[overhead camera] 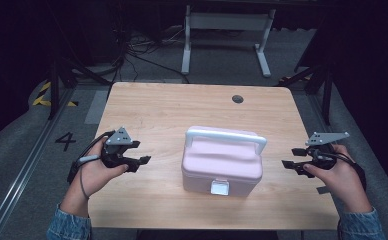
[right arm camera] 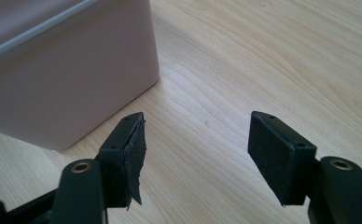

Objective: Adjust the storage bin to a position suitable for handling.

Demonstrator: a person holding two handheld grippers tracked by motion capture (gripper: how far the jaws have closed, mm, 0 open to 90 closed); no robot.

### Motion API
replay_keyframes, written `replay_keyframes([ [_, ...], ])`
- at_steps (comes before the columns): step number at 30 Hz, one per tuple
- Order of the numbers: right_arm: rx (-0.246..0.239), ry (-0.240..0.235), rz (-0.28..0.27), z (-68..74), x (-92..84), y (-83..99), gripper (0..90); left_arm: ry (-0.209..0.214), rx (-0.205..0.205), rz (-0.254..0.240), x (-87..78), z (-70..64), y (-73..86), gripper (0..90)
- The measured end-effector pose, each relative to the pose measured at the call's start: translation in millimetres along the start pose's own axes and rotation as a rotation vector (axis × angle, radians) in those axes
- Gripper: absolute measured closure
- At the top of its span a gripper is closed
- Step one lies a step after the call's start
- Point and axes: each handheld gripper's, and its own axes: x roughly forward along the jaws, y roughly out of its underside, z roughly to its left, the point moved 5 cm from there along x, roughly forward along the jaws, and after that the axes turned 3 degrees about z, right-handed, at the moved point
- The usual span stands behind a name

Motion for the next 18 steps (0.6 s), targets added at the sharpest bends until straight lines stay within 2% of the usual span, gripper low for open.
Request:
replay_keyframes([
  [3,0.003,-0.003,0.001,0.7,0.1,0.3,37.8,0.002,0.004,0.001,-2.5,-3.5,-4.2,38.2],
  [6,0.005,-0.001,0.002,1.7,-0.2,1.5,37.7,0.057,-0.018,-0.056,-2.5,-10.4,-13.1,43.5],
  [7,0.006,-0.002,0.002,2.0,-0.7,2.5,37.6,0.063,-0.018,-0.069,-1.9,-11.2,-15.5,44.1],
  [11,0.016,0.006,0.004,2.4,-3.6,6.8,37.6,0.073,-0.004,-0.12,1.2,-13.5,-25.3,46.2],
  [12,0.016,0.008,0.005,2.4,-4.2,8.1,37.5,0.073,-0.004,-0.12,1.2,-13.5,-25.3,46.2],
  [15,0.026,0.009,0.01,3.3,-5.8,12.2,37.4,0.083,0.046,-0.166,0.8,-18.7,-38.1,45.7],
  [16,0.026,0.009,0.01,3.3,-5.8,12.2,37.4,0.083,0.046,-0.166,0.8,-18.7,-38.1,46.0],
  [17,0.029,0.01,0.011,3.4,-6.3,13.8,37.4,0.095,0.037,-0.159,0.3,-20.9,-40.8,46.0],
  [18,0.035,0.011,0.015,3.4,-6.7,15.9,37.5,0.114,0.045,-0.163,0.2,-25.7,-46.1,46.7],
])
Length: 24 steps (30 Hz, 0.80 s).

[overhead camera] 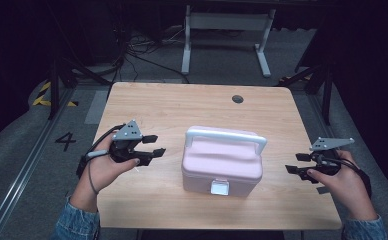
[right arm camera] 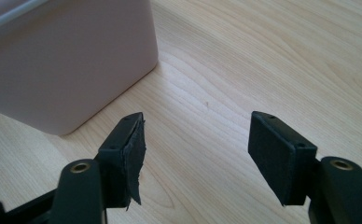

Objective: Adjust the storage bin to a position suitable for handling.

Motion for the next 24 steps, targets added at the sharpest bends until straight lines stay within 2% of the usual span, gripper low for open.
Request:
replay_keyframes([
  [1,0.002,0.005,0.001,-0.1,-0.1,0.8,37.5,0.0,0.0,0.0,0.0,0.0,0.0,46.4],
  [2,0.002,0.005,0.001,-0.1,-0.1,0.8,37.5,-0.005,0.023,-0.009,0.8,-1.3,-4.0,46.4],
  [5,0.006,0.001,0.0,1.3,-0.1,1.9,37.4,0.01,0.044,-0.027,3.6,-7.6,-15.0,45.2],
  [8,0.002,-0.002,0.003,3.2,0.8,3.3,37.2,0.03,0.065,-0.024,9.5,-13.1,-24.4,43.4],
  [13,0.008,-0.007,0.012,4.4,2.8,5.8,37.1,0.032,0.073,-0.017,18.6,-15.7,-33.0,41.3],
  [18,0.012,-0.01,0.019,4.1,5.5,8.1,37.1,0.079,0.081,-0.059,30.8,-20.1,-45.0,41.4],
  [24,0.011,-0.014,0.014,6.0,7.4,7.6,37.1,0.103,0.104,-0.056,50.5,-22.2,-53.3,42.5],
])
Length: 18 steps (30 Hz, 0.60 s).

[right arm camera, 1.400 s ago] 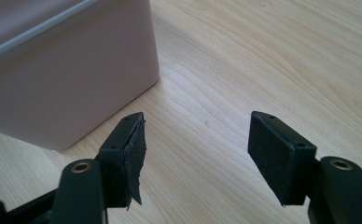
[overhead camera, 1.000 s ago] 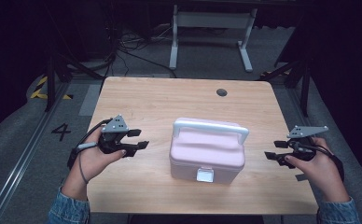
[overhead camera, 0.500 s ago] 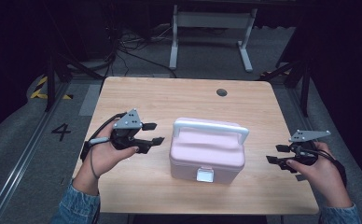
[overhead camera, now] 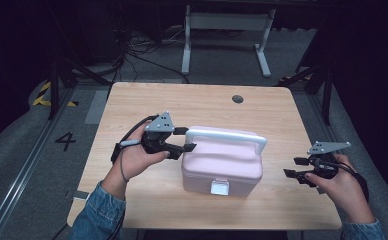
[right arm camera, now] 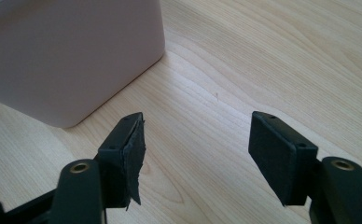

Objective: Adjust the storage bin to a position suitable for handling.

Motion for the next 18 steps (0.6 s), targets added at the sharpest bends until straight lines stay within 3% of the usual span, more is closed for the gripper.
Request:
replay_keyframes([
  [6,-0.009,-0.003,-0.011,0.0,0.4,-0.7,37.0,-0.014,0.015,-0.022,7.7,0.1,-7.4,54.0],
  [14,-0.017,0.0,-0.025,-0.1,-1.8,-2.0,37.2,-0.026,0.036,-0.008,8.7,-1.2,-11.8,70.8],
  [18,-0.017,-0.001,-0.023,0.2,-1.4,-2.0,37.3,-0.032,0.035,0.0,9.0,-1.1,-12.1,72.4],
])
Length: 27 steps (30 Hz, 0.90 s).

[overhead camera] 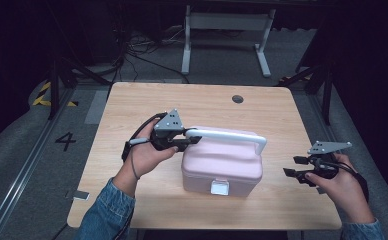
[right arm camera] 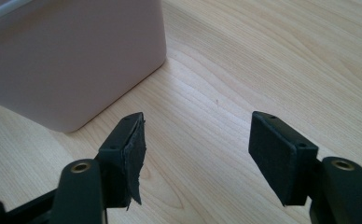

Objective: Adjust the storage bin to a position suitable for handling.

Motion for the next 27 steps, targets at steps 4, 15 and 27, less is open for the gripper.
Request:
replay_keyframes([
  [4,0.0,0.0,0.0,-0.5,0.7,0.1,37.3,0.009,-0.006,0.001,-0.8,-1.7,-0.2,73.2],
  [15,0.0,0.0,0.001,-0.7,0.9,0.1,37.3,0.04,-0.009,-0.001,-6.3,-2.6,-7.5,75.2],
  [27,-0.006,-0.001,-0.028,1.4,-1.0,-3.7,38.4,0.088,-0.085,0.004,-15.2,2.4,-21.8,75.6],
])
